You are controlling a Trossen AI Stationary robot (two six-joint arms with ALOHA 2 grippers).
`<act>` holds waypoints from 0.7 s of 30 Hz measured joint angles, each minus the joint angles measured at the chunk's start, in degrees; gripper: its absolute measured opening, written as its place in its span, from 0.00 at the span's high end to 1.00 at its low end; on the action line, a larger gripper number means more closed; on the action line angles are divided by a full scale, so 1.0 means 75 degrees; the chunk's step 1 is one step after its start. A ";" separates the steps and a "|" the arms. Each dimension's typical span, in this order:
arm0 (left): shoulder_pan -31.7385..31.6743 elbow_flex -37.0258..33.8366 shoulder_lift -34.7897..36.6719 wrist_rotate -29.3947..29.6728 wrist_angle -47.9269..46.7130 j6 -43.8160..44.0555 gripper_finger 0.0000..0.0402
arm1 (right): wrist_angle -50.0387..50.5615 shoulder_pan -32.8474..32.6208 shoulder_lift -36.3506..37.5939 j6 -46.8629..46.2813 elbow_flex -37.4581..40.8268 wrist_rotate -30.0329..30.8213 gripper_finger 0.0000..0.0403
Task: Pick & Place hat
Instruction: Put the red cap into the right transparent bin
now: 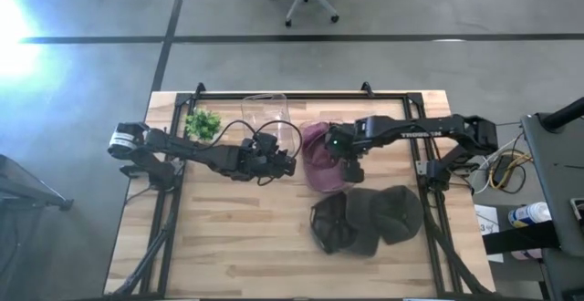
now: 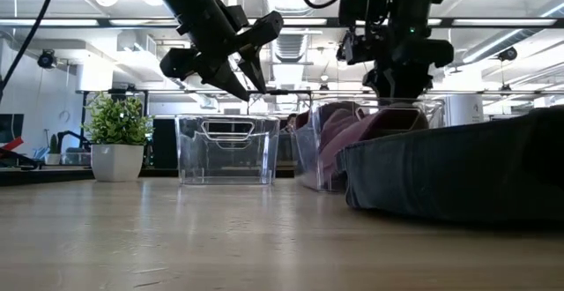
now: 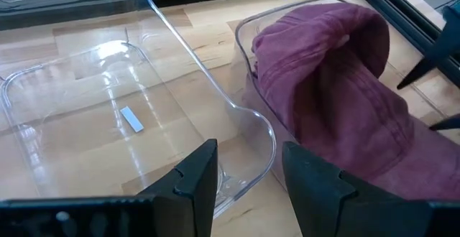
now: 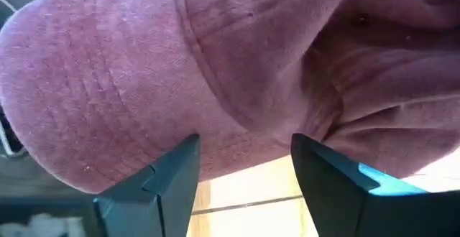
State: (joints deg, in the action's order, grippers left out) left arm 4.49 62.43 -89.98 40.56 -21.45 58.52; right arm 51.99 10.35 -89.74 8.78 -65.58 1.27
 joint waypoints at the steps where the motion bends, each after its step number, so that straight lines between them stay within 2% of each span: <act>1: 0.0000 0.0000 0.0000 0.0000 0.0000 -0.0002 0.63 | 0.0060 0.0005 -0.0004 0.0059 -0.0055 0.0021 0.47; 5: -0.0006 0.0000 0.0000 0.0000 -0.0002 -0.0055 0.63 | 0.0477 0.0008 0.0339 0.0271 -0.0462 0.0911 0.47; 9: -0.0014 0.0000 -0.0002 -0.0002 -0.0001 -0.0055 0.63 | 0.0151 0.0155 0.0936 0.0476 -0.0815 0.1667 0.47; 13: -0.0081 0.0000 -0.0002 -0.0001 0.0000 -0.0058 0.63 | -0.0493 0.0680 0.0837 0.0489 -0.0808 0.1606 0.47; 18: -0.0137 0.0000 -0.0002 0.0000 -0.0003 -0.0061 0.63 | -0.0693 0.1201 -0.0093 0.0631 -0.0526 0.0836 0.47; 21: -0.0137 0.0000 -0.0002 -0.0003 -0.0006 -0.0061 0.63 | -0.1118 0.1300 -0.0721 0.0933 -0.0325 0.0811 0.47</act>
State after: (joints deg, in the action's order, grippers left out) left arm 3.46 62.43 -90.00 40.53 -21.50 58.07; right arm 43.60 20.10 -95.14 15.78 -68.02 7.35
